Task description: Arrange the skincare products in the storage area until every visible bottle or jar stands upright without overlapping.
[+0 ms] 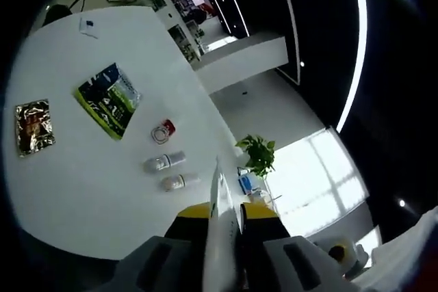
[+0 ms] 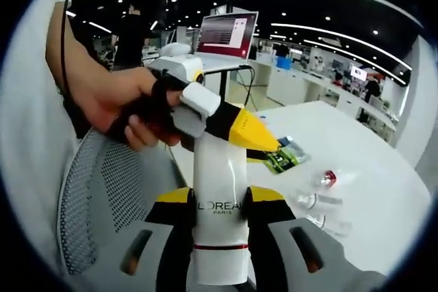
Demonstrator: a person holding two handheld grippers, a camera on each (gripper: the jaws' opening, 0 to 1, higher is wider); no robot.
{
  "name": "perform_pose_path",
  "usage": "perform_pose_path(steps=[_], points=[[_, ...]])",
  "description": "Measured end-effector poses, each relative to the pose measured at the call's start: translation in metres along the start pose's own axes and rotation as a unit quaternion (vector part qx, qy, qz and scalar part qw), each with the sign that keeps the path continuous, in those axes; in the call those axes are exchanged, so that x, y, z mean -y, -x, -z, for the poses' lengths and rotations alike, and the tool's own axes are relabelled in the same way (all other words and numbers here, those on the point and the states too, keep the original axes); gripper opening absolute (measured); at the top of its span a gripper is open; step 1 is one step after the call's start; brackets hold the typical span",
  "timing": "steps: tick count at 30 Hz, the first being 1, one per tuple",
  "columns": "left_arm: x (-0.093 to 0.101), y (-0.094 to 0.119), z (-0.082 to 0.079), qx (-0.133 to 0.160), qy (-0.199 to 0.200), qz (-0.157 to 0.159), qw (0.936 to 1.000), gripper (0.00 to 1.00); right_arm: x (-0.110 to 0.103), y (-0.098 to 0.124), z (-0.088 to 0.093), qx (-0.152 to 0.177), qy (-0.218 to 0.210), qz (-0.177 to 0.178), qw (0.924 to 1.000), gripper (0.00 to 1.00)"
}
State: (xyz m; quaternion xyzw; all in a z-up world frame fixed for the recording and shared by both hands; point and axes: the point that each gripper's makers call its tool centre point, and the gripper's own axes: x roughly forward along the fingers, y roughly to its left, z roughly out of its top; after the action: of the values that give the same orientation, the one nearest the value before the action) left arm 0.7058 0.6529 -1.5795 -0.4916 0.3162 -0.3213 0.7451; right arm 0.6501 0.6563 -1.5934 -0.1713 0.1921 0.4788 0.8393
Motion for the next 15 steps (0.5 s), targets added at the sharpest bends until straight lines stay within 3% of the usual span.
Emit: perform_pose_path(steps=[15], points=[[-0.0001,0.0032,0.0006,0.000,0.014,0.006,0.9999,0.12,-0.0039,-0.0016,0.0005,-0.001,0.005,0.005,1.0000,0.29]])
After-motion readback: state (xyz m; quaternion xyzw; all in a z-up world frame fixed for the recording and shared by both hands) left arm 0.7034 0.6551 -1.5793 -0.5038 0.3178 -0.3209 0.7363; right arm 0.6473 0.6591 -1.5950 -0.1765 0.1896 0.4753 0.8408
